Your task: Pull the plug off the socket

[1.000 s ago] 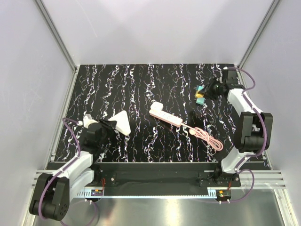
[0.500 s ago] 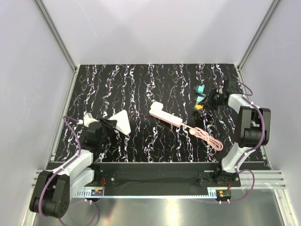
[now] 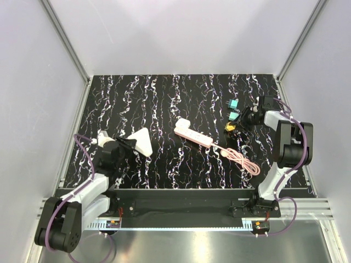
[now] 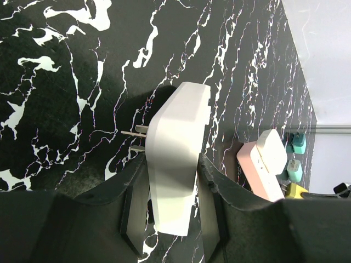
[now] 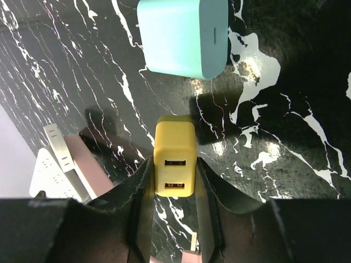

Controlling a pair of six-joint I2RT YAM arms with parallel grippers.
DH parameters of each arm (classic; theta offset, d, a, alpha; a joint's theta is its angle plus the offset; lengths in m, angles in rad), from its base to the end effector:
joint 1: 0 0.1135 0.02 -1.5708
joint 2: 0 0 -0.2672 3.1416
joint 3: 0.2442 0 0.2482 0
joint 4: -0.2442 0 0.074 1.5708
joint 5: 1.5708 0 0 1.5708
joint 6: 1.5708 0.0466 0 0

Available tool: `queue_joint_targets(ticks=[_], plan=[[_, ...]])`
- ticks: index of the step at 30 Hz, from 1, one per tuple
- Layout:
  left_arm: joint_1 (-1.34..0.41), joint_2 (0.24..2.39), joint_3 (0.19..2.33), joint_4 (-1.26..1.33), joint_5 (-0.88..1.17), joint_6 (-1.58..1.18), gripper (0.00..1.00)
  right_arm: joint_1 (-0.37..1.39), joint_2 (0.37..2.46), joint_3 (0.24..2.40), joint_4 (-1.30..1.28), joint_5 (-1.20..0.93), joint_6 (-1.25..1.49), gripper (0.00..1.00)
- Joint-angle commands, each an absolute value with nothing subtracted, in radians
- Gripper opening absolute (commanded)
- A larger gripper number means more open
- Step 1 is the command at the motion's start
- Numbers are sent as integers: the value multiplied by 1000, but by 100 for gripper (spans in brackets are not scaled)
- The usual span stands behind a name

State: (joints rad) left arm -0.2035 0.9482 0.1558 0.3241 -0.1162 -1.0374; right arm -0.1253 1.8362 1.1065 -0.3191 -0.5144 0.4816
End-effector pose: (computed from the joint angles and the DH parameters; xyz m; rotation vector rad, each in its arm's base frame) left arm 0.1807 -0.0318 0.1469 -0.9186 1.8886 -0.6509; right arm 0.3667 -0.0231 0.1562 0.6047 2.5445 0.7988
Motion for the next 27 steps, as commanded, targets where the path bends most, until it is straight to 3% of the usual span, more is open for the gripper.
queue_joint_targets(ticks=[1,5,9,27], plan=[[-196,980,150,183,-155,-962,0,-124,1841,1111,-334,-448,434,24],[-198,982,150,181,-153,-962,0,-124,1845,1112,-359,-410,419,48],[-196,985,153,179,-153,-959,0,-124,1839,1115,-374,-376,413,66],[-196,1097,262,98,-143,-920,0,-80,1663,1210,-498,-276,379,83]])
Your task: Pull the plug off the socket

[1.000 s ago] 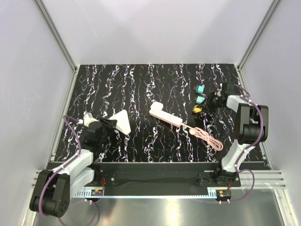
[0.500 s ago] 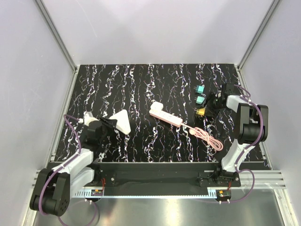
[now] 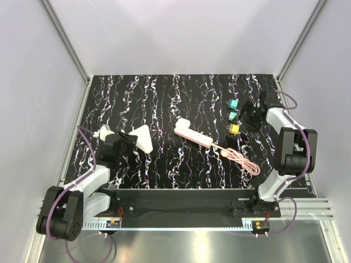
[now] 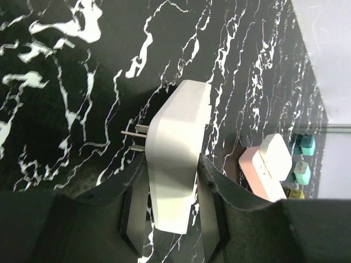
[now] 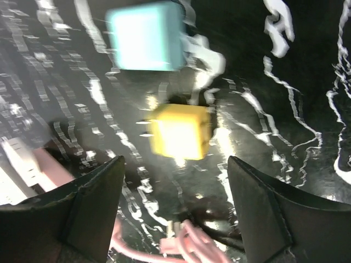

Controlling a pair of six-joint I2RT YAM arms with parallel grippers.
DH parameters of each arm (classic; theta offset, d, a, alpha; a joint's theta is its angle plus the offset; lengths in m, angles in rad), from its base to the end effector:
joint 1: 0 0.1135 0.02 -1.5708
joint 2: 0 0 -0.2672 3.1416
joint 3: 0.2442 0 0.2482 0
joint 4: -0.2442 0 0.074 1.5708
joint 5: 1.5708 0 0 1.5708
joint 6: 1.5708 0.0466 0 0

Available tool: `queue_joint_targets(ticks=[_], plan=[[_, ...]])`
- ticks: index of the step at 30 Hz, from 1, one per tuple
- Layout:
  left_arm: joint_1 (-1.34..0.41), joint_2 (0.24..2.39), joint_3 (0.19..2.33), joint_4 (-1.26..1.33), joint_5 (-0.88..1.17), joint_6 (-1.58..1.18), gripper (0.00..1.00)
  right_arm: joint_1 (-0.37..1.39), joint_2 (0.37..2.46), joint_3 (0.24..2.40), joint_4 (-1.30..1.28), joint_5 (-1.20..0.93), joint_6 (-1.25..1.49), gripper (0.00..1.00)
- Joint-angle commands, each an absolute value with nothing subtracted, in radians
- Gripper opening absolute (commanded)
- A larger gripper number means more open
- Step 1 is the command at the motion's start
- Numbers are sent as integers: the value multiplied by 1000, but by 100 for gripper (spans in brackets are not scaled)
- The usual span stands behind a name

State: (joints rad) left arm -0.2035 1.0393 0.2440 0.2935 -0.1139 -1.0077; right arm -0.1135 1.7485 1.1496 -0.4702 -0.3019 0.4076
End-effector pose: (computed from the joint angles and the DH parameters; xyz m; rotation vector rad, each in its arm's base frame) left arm 0.1984 -0.0355 0.1560 -0.8989 1.9302 -0.6174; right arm 0.3562 -0.0267 0.1864 0.5822 2.5840 0.4976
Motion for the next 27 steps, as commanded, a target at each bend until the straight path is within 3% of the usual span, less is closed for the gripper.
queue_joint_targets(ticks=[1,2,4,5,11,13,17,18,25,27], plan=[[-198,1118,290,83,-143,-914,3,-48,1652,1216,-505,-273,379,83],[-196,1132,302,75,-143,-904,15,-32,1640,1218,-505,-272,377,83],[-195,1172,331,46,-143,-897,26,-6,1611,1224,-515,-265,376,84],[-193,1184,356,41,-138,-891,36,53,1602,1226,-518,-264,377,84],[-181,1256,422,-21,-112,-874,60,169,1537,1220,-525,-272,387,84],[-172,1270,451,-66,-97,-874,77,211,1503,1207,-525,-288,393,84],[-172,1270,463,-103,-74,-885,88,235,1477,1200,-525,-302,396,84],[-172,1255,463,-116,-58,-888,97,242,1465,1195,-525,-310,397,84],[-176,1067,481,-216,-52,-865,99,302,1428,1100,-496,-308,406,86],[-178,1022,498,-265,-42,-847,99,310,1404,1054,-477,-308,420,96]])
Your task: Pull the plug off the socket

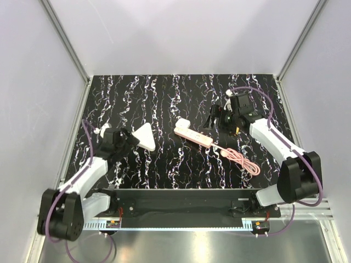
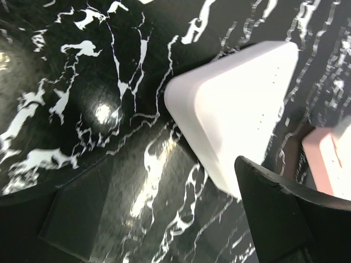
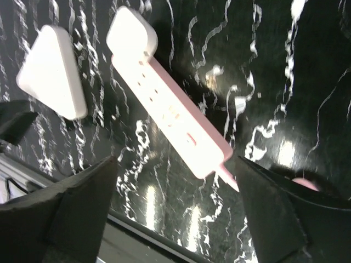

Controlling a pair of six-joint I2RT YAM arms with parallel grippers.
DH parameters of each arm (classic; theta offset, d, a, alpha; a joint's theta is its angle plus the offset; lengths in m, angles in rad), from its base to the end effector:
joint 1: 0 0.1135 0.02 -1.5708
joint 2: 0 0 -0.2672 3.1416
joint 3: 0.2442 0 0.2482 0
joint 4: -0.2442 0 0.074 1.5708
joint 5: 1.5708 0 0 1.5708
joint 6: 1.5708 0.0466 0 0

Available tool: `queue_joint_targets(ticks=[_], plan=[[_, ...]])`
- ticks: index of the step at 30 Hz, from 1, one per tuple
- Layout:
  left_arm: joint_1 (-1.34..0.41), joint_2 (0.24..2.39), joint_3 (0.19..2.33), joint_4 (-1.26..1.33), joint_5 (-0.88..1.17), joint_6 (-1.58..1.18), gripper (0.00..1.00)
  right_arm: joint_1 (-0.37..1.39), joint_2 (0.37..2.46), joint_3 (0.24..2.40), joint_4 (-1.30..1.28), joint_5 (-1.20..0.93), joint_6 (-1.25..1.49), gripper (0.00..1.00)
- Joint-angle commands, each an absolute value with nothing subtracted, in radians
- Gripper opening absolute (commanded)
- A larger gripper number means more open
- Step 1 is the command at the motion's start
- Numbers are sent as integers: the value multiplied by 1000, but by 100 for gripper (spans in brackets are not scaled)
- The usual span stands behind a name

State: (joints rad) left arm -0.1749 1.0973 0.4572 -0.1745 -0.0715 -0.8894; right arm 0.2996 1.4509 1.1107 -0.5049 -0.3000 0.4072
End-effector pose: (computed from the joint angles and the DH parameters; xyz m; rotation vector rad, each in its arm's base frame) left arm 0.2072 -0.0332 0.1679 -0.8798 2.2585 -0.4138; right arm 0.2957 0.1058 0.2663 -0.0087 2.4814 0.6768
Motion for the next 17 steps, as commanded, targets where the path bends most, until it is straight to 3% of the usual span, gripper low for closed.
queue_joint_targets(ticks=[1,7,11,17], plan=[[-186,982,506,-274,-32,-829,99,310,1393,1039,-471,-307,425,100],[-254,876,494,-278,54,-802,99,311,1273,902,-401,-322,492,100],[-337,839,485,-265,64,-784,99,311,1169,741,-212,-477,595,100],[-385,600,304,-97,165,-842,99,311,965,456,29,-541,716,100]])
